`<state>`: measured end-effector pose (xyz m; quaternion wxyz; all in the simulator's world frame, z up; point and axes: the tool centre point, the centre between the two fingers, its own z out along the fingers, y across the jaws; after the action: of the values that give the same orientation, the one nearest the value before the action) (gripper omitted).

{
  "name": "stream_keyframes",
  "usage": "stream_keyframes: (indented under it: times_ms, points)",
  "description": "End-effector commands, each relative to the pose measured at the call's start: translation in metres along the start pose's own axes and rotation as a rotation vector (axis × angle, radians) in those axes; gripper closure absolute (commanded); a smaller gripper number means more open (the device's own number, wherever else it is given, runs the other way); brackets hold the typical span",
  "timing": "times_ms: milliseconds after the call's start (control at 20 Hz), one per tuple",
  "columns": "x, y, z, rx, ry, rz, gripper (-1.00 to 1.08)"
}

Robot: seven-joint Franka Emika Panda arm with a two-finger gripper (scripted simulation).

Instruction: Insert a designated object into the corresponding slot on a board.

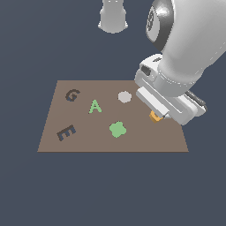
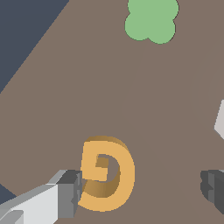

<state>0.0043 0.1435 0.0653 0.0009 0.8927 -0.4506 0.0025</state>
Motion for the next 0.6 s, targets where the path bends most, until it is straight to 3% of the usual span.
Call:
stream_keyframes:
  times_ms: [0,550]
  points:
    - [-0.003,-0.008,0.005,0.000,-0.001,0.043,-0.92]
    - [-0.008,-0.024,0.016,-0.001,-0.005,0.126,-0.92]
